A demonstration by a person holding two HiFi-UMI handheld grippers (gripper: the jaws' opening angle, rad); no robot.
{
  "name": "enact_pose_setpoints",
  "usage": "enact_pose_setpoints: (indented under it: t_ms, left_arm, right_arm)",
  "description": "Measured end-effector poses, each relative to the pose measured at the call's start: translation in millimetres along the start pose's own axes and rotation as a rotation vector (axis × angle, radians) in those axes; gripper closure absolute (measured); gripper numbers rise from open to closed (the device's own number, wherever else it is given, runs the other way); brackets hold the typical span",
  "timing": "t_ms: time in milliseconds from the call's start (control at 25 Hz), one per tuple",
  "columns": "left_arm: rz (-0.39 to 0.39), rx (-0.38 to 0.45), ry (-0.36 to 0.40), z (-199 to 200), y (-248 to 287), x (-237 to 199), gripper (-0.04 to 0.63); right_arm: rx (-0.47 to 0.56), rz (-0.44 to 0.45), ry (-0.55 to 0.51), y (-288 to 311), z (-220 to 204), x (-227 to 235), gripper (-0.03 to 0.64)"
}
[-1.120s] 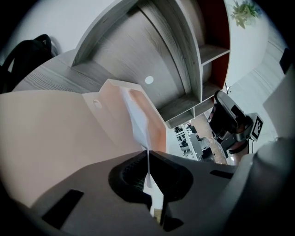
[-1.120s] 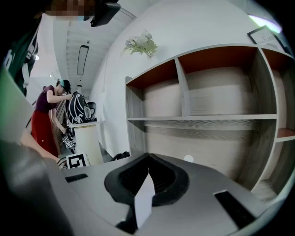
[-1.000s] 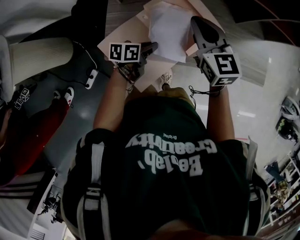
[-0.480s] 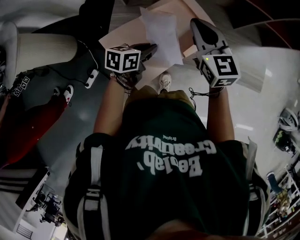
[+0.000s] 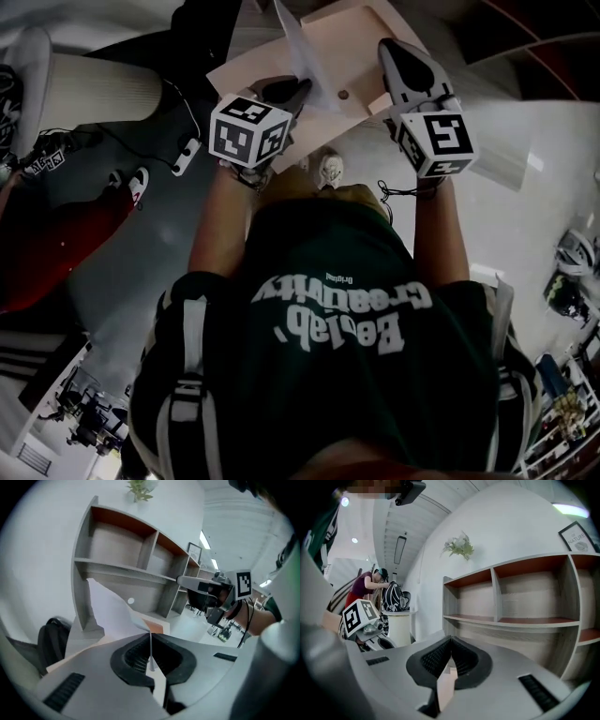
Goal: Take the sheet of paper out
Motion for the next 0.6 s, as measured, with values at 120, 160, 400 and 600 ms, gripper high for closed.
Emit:
enact_pose_setpoints:
  t_ms: [120,160,400,600]
  left_arm:
    - [0.058,0.030,0.098,10.0,-16.6,3.0,0.577]
    - [0.073,0.044,0.126,12.5,-22.5,3.0,0.577]
    - [0.160,0.151,0.272,25.6,-59.6,7.9,0.577]
    - [0.198,0.246,0.301,21.9,-101.1,10.2,0.577]
  right_arm:
    - [0.015,-0.014,-0.014,-1.8,7.2,-9.3,0.584]
    - [0.024,-0.022,-0.021,-2.2,9.4,-13.0,0.584]
    - [-0.007,-0.089,-0.059,-16.0,22.8,-39.3,0.584]
    - [0.061,-0.162,-0.079,-28.2,44.8,-80.7,0.584]
Point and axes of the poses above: the fingertips, and each gripper's own axes: y forward along the fingers, x to its right, z out of its top, the point moved 8 cm from there along -y, backward along the fingers, and after that the axes turned 4 degrees about -x, right-handed, at the moved point
